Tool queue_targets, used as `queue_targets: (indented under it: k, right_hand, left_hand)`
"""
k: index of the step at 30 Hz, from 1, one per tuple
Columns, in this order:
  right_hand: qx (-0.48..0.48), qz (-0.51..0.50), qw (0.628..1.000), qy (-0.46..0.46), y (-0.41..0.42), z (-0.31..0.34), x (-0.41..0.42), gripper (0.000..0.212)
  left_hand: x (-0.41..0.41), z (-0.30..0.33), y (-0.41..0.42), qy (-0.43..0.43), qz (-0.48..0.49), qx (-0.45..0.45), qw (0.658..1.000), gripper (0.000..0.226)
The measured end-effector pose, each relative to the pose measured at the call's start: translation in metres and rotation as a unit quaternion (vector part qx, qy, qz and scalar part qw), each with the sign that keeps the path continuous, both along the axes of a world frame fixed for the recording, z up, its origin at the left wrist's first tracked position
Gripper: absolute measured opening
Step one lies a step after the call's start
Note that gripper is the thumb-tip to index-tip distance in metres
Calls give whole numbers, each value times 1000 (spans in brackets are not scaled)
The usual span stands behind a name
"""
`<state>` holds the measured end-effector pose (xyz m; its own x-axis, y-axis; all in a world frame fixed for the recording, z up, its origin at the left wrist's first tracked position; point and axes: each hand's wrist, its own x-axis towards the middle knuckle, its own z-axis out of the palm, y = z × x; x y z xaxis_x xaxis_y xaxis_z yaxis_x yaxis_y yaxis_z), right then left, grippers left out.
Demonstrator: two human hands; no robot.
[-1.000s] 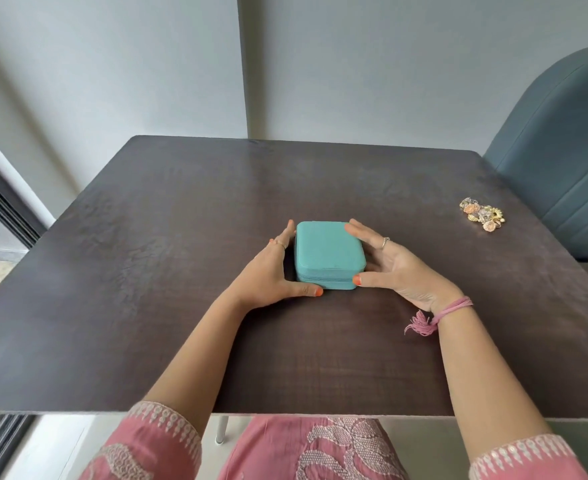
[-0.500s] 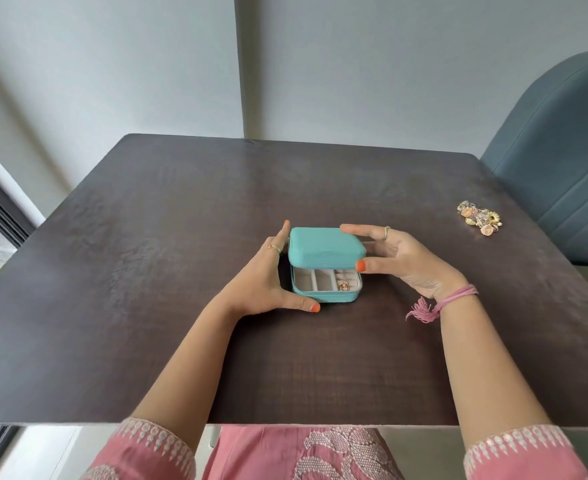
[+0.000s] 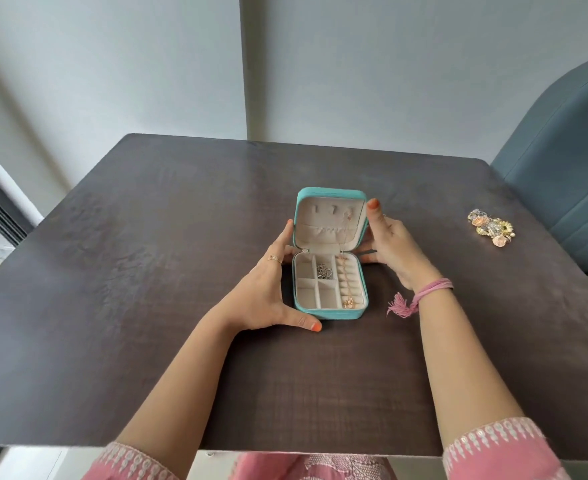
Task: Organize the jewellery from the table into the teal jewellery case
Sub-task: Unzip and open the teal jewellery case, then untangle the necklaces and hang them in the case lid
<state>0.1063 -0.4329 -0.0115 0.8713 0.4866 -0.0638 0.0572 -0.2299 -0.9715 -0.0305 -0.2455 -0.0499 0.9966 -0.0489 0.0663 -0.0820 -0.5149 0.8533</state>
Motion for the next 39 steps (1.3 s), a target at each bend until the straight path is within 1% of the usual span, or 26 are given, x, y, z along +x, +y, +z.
queue_targets:
  k: [2, 3, 6, 8, 11, 13, 14, 15, 17, 18, 19, 21, 24, 26, 28, 30, 31, 33, 34, 36, 39]
  right_hand:
    - [-16, -24, 999, -22, 4, -9, 5, 75]
    - [-21, -30, 999, -30, 5, -11, 6, 72]
    - [7, -31, 999, -35, 6, -15, 6, 46]
    - [18, -33, 999, -37, 5, -16, 6, 37]
    - [16, -47, 998, -40, 6, -18, 5, 35]
    - [22, -52, 998, -40, 6, -18, 3, 32]
    - [26, -55, 997, -41, 6, -17, 3, 31]
    - [27, -56, 997, -41, 6, -16, 2, 29]
    - [23, -55, 997, -44, 6, -17, 3, 29]
    - [20, -54, 997, -45, 6, -17, 4, 30]
    - [17, -52, 997, -48, 6, -17, 4, 31]
    - [13, -48, 998, -48, 5, -18, 5, 34]
    - [5, -55, 997, -48, 3, -19, 8, 34]
    - [-1, -84, 992, -90, 3, -18, 11, 28]
    - [11, -145, 975, -167, 3, -12, 9, 18]
    - [25, -207, 944, -257, 3, -4, 3, 14]
    - [16, -221, 927, -301, 3, -1, -1, 11]
    - [-38, -227, 896, -380, 6, 1, -6, 7]
    - [-72, -227, 879, -413, 8, 0, -7, 8]
    - [-131, -224, 856, -447, 13, -5, -8, 14]
    - [-187, -213, 848, -448, 17, -7, -8, 18]
  left_hand:
    - [1, -1, 1, 4, -1, 3, 1000, 145]
    - [1, -1, 1, 6, -2, 3, 1000, 145]
    - [3, -2, 2, 7, -5, 5, 1000, 145]
    - [3, -3, 2, 5, -9, 9, 1000, 146]
    - [2, 1, 2, 23, -15, 5, 1000, 151]
    - [5, 7, 4, 53, -7, -30, 998, 154]
    - [10, 10, 4, 64, 11, -63, 996, 149]
    - [17, 12, 5, 68, 41, -100, 992, 138]
    - [35, 18, 6, 41, 126, -162, 978, 101]
    - [43, 22, 4, 21, 149, -197, 969, 80]
    - [50, 25, 2, 2, 155, -233, 960, 66]
    - [57, 26, -6, -18, 146, -277, 950, 57]
    - [63, 17, -12, -20, 157, -281, 946, 53]
    - [66, 11, -10, -11, 164, -282, 945, 49]
    - [68, 9, -9, -9, 157, -297, 942, 46]
    - [67, 13, -10, -20, 145, -316, 937, 40]
    - [68, 13, -10, -21, 141, -325, 935, 38]
    - [67, 15, -11, -19, 136, -340, 930, 38]
    - [67, 16, -11, -17, 135, -347, 928, 39]
    - [66, 18, -11, -11, 131, -362, 923, 38]
    - [65, 19, -11, -6, 128, -379, 916, 37]
